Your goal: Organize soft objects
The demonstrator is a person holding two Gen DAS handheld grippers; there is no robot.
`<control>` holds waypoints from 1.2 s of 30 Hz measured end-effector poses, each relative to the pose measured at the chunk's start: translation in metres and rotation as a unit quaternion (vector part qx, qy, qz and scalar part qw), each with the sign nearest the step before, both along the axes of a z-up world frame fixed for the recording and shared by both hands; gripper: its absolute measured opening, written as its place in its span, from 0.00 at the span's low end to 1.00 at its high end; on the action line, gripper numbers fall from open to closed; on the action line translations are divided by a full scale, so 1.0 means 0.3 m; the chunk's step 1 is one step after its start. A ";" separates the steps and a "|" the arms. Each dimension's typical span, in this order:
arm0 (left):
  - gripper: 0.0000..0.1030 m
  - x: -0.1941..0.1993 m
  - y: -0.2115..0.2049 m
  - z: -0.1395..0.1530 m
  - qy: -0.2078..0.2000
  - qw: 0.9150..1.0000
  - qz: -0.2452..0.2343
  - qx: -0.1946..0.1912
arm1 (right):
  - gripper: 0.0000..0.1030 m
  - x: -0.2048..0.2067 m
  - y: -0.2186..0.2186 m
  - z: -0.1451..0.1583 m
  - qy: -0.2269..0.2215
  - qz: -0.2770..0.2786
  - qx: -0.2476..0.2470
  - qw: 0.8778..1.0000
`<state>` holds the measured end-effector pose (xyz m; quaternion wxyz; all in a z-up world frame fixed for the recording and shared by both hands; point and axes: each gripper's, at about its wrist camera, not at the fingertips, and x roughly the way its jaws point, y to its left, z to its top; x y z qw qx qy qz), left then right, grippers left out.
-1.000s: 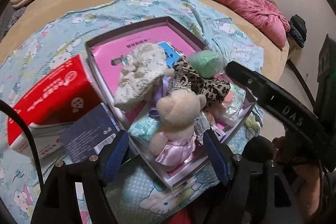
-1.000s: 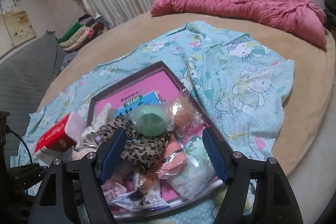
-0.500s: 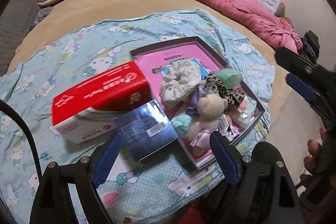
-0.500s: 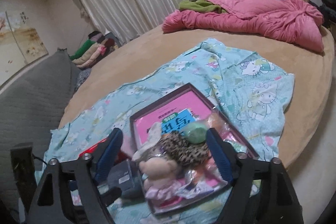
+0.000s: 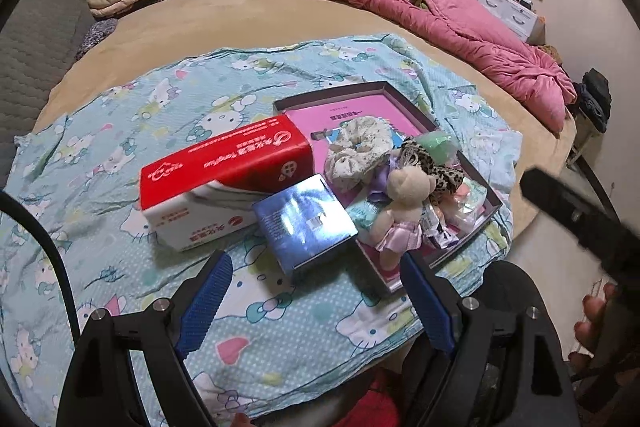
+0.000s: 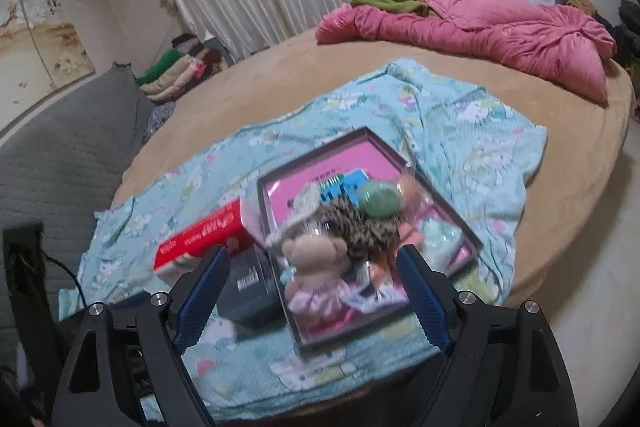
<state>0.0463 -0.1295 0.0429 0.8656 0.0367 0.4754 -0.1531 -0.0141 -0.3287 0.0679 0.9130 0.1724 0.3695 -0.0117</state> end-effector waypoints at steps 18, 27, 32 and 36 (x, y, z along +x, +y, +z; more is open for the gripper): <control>0.83 -0.104 0.042 -0.050 0.006 0.999 0.030 0.011 | 0.83 -0.078 0.084 -0.123 0.033 0.020 -0.093 0.995; 0.83 -0.127 0.029 -0.055 0.007 0.999 0.030 0.019 | 0.83 -0.101 0.097 -0.123 0.031 0.022 -0.103 0.994; 0.83 -0.129 0.030 -0.052 0.005 0.999 0.032 0.022 | 0.83 -0.103 0.099 -0.126 0.033 0.023 -0.102 0.994; 0.83 -0.129 0.030 -0.053 0.005 0.999 0.032 0.024 | 0.83 -0.103 0.098 -0.127 0.033 0.023 -0.102 0.994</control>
